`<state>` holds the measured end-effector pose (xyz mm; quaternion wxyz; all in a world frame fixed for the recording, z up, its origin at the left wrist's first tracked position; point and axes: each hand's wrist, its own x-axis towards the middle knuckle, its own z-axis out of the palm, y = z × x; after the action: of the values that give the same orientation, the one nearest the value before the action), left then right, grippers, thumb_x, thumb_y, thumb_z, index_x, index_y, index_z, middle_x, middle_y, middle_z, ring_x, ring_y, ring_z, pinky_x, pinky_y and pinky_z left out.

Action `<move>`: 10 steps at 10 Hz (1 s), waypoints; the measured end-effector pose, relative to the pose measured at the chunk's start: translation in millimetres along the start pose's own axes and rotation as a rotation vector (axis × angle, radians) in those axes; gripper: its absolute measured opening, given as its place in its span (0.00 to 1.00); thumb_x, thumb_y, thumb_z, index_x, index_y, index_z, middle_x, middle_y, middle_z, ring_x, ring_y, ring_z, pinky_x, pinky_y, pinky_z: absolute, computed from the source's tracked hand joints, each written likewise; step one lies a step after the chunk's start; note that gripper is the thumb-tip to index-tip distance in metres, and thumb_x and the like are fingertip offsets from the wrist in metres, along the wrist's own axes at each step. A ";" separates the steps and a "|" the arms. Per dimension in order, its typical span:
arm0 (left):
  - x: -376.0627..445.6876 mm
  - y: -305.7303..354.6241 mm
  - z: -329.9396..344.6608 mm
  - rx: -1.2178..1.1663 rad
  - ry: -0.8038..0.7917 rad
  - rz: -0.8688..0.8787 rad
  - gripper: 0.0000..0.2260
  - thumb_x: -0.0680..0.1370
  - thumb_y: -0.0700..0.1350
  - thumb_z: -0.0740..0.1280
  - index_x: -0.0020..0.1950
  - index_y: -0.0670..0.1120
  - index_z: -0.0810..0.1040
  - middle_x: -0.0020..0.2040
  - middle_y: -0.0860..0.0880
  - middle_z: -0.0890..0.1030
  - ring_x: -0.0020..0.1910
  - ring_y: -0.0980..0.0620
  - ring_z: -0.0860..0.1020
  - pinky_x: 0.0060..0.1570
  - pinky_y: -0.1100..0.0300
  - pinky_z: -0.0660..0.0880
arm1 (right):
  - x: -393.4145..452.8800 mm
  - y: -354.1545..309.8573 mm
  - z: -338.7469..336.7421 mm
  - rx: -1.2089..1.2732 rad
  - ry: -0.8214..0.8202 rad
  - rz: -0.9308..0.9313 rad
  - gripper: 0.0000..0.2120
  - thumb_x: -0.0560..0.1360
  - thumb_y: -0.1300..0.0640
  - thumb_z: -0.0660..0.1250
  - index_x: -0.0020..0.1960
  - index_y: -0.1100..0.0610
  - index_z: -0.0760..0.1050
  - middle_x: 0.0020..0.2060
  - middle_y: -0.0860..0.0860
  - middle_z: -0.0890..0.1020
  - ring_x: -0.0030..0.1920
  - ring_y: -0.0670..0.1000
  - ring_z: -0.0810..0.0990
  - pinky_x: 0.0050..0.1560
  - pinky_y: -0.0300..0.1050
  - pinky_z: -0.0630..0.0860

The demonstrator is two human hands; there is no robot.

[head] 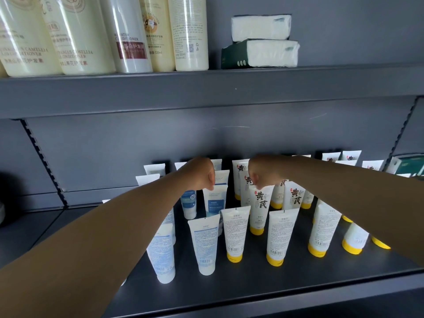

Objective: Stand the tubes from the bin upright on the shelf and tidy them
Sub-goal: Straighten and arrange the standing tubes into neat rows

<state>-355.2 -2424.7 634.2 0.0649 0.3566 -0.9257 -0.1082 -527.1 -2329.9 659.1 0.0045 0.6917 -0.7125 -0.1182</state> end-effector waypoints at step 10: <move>0.7 14.3 2.8 0.020 -0.007 -0.031 0.09 0.73 0.40 0.70 0.51 0.38 0.82 0.50 0.44 0.84 0.50 0.46 0.81 0.54 0.54 0.78 | 0.4 -0.6 2.1 -0.044 -0.043 -0.005 0.09 0.74 0.61 0.65 0.51 0.63 0.80 0.50 0.58 0.82 0.41 0.50 0.75 0.27 0.29 0.69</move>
<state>-365.5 -2414.4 635.1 0.0566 0.3711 -0.9214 -0.1009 -526.9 -2330.0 656.9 0.0041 0.6904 -0.7080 -0.1485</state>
